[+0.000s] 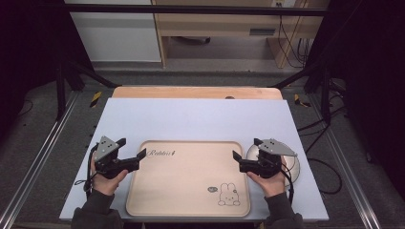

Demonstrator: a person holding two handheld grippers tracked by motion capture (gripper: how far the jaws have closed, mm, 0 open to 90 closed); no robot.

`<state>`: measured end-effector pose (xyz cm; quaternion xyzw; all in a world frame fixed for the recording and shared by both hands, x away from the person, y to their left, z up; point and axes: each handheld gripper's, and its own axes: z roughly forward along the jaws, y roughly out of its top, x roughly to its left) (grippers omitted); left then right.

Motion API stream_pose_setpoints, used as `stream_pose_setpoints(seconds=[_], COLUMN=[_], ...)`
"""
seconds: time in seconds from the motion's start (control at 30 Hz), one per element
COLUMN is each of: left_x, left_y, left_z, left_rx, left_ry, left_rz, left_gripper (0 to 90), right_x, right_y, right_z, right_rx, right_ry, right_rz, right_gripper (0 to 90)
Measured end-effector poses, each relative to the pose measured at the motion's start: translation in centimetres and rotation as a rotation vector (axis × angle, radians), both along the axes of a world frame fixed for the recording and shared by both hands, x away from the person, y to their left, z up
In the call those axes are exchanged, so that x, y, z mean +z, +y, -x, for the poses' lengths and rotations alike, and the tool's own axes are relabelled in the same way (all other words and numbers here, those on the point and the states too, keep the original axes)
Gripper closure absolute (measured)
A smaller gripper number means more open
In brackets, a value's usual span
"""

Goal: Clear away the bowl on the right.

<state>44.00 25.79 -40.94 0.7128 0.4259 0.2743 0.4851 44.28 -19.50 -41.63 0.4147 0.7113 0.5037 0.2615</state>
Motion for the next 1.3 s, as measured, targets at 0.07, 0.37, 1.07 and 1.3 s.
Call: stream_pose_setpoints(seconds=[0.07,0.37,1.07,1.3], left_x=[0.0,-0.2,-0.4,-0.4], left_y=[0.0,0.1,0.0,-0.1], left_z=[0.0,0.0,-0.1,-0.1], left_rx=[0.0,0.002,-0.003,-0.004], left_ry=[-0.001,0.005,0.01,0.011], left_rz=[0.001,-0.003,-0.009,-0.008], left_gripper=[13.8,13.8,13.8,13.9], right_x=[0.0,0.1,1.0,1.4], right_y=[0.0,-0.2,-1.0,-1.6], right_z=[0.0,0.3,0.6,0.8], right_rx=[-0.002,-0.008,-0.017,-0.013], right_ry=[0.005,-0.003,-0.013,-0.029], right_rz=[0.0,0.009,0.027,0.026], right_gripper=[9.6,11.1,11.9,12.7])
